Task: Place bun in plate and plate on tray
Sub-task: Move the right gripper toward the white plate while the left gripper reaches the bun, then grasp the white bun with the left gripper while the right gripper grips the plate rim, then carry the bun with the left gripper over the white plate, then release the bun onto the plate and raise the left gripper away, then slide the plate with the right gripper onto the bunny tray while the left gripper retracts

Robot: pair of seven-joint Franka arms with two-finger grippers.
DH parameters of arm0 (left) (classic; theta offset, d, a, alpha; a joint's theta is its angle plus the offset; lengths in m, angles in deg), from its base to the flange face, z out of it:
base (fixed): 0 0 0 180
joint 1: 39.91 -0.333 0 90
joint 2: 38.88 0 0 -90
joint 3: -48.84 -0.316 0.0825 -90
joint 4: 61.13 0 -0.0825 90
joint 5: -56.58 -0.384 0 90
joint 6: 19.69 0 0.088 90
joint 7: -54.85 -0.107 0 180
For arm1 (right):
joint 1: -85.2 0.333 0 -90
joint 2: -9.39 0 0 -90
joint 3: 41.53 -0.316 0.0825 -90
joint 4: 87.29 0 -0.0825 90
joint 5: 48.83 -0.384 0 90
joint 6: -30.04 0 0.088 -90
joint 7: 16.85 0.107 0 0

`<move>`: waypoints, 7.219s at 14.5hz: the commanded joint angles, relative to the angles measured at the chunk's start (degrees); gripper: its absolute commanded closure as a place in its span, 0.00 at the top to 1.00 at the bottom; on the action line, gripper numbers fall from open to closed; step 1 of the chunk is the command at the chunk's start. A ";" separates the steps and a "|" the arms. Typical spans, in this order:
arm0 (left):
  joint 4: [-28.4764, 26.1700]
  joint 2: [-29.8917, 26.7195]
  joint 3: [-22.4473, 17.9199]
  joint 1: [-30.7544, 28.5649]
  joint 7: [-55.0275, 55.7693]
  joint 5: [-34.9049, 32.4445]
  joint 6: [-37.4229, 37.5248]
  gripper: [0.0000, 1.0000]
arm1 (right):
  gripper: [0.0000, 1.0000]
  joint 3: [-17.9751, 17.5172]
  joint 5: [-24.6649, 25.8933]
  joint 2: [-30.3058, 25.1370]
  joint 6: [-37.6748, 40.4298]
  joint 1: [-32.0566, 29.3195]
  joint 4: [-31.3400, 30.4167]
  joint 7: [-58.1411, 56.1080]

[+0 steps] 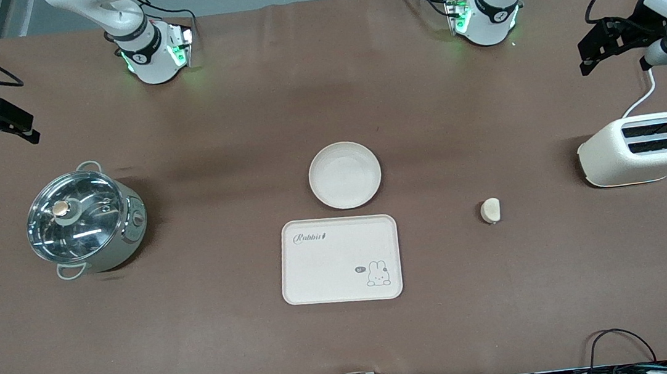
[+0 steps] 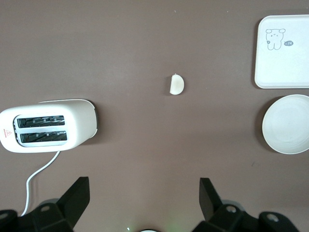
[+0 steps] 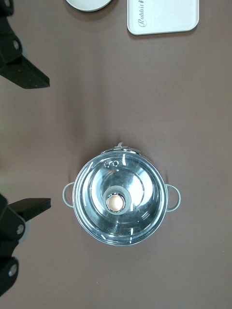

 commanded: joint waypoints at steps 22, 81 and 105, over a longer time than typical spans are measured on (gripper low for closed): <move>-16.79 19.75 2.24 0.57 13.46 0.88 -30.50 1.00 | 1.00 -1.06 -33.70 27.20 -33.98 21.90 -12.82 2.88; 6.84 22.33 20.52 -3.45 38.31 -13.97 -17.71 1.00 | 0.05 -1.24 -53.49 43.55 -54.75 39.24 -11.61 -3.28; 2.62 1.57 6.11 -4.53 2.57 -1.49 -0.74 1.00 | 0.01 -0.71 -53.84 45.82 -53.69 26.76 1.82 -2.49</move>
